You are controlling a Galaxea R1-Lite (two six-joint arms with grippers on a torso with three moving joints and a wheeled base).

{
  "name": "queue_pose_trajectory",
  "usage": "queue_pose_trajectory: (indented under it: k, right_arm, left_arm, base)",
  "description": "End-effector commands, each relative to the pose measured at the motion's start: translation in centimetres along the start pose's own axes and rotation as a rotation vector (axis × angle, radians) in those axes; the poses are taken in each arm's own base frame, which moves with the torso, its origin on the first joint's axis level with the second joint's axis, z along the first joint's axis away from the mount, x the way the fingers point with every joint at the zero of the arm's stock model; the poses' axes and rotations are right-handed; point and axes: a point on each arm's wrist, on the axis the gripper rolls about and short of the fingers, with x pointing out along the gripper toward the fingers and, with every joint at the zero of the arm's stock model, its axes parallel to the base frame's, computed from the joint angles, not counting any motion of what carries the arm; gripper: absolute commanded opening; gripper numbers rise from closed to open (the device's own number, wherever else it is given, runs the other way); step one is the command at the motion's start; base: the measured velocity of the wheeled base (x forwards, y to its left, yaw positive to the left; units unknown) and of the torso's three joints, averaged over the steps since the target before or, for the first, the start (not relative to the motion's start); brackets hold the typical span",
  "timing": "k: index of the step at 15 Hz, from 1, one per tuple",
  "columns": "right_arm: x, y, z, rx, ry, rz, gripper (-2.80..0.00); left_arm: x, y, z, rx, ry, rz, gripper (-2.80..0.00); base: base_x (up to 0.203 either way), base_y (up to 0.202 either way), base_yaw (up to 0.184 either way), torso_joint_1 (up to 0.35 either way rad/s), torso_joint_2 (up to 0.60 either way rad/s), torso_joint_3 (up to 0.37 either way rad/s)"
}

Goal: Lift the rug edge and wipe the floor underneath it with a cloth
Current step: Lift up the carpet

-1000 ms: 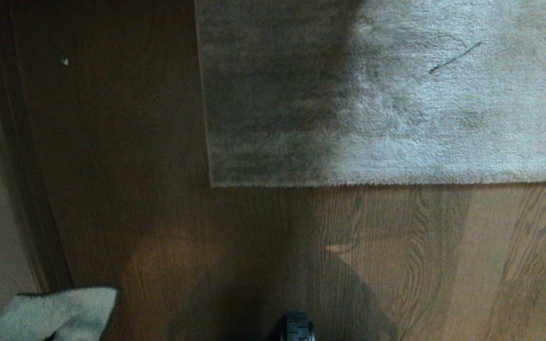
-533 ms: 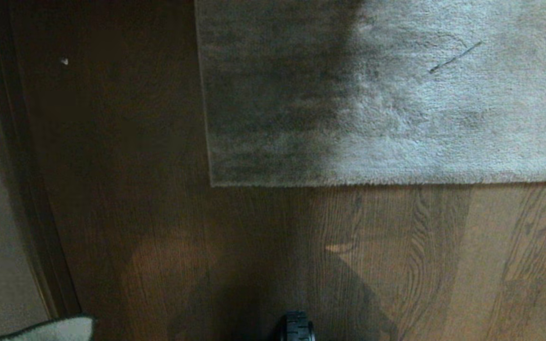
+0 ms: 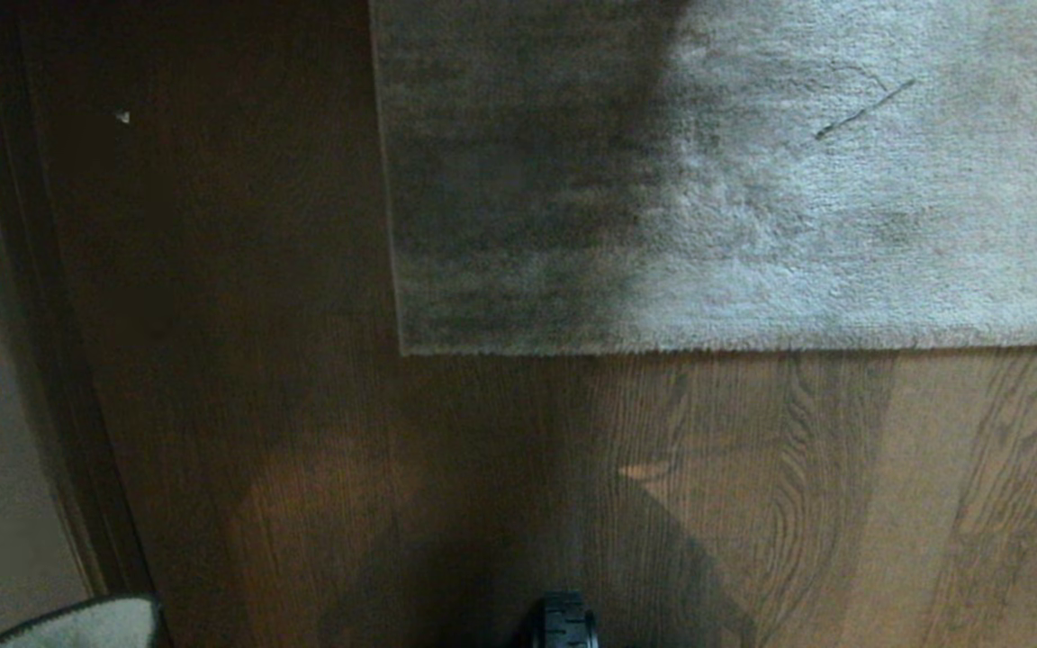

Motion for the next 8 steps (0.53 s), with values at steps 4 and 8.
queue_pose_trajectory:
  k: [4, 8]
  right_arm:
    - [0.00, 0.00, -0.01, 0.000, 0.000, 0.000, -2.80]
    - [0.00, 0.00, 0.01, 0.000, -0.001, 0.000, -2.80]
  left_arm:
    - [-0.01, 0.00, 0.00, 0.000, -0.002, -0.001, -2.80]
    - [-0.01, 0.00, 0.00, 0.000, -0.002, -0.001, -2.80]
  base:
    - [0.000, 0.000, 0.000, 0.000, 0.00, 0.000]
    - [0.000, 0.000, 0.000, 0.000, 0.00, 0.000]
